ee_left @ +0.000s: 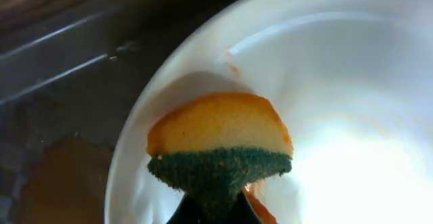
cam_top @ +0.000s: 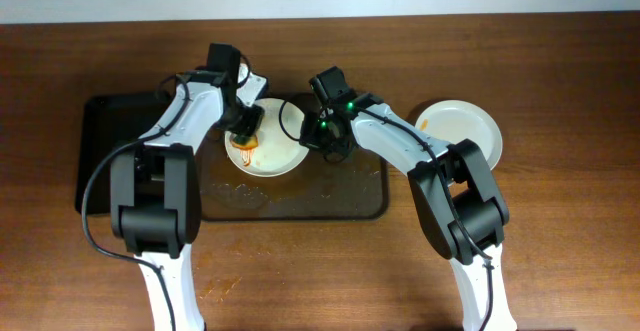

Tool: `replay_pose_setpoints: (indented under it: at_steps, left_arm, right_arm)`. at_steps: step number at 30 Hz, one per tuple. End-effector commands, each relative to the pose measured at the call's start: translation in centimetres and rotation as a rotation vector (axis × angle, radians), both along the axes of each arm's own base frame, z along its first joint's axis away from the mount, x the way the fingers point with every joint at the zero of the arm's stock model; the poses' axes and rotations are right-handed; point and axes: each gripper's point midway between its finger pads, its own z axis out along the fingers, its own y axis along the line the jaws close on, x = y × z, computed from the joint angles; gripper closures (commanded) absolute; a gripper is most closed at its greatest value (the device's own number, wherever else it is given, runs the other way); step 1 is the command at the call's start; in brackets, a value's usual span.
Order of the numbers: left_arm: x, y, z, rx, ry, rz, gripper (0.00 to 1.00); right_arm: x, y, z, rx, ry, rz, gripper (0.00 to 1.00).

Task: Clean dirty plates on tray and stack at the side
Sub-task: 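Scrub the last plate with the sponge in the left gripper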

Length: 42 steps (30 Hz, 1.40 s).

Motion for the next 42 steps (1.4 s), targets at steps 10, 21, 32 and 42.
replay_pose_setpoints:
  at_steps: [10, 21, 32, 42]
  left_arm:
    - [2.7, 7.4, -3.0, 0.295, -0.162, 0.504, 1.00]
    - [-10.6, -3.1, -3.4, -0.211, 0.481, 0.129, 1.00]
    - [-6.0, 6.3, -6.1, 0.238, 0.155, 0.900, 1.00]
    - [-9.1, -4.5, -4.9, -0.267, 0.422, 0.235, 1.00]
  right_arm:
    - [0.2, -0.1, -0.7, -0.016, -0.003, 0.005, 0.96]
    - [0.1, 0.1, -0.6, 0.000, 0.002, 0.015, 0.96]
    - [0.3, 0.0, -0.6, 0.001, -0.004, 0.013, 0.96]
    - [0.2, 0.0, -0.6, 0.005, 0.002, 0.015, 0.96]
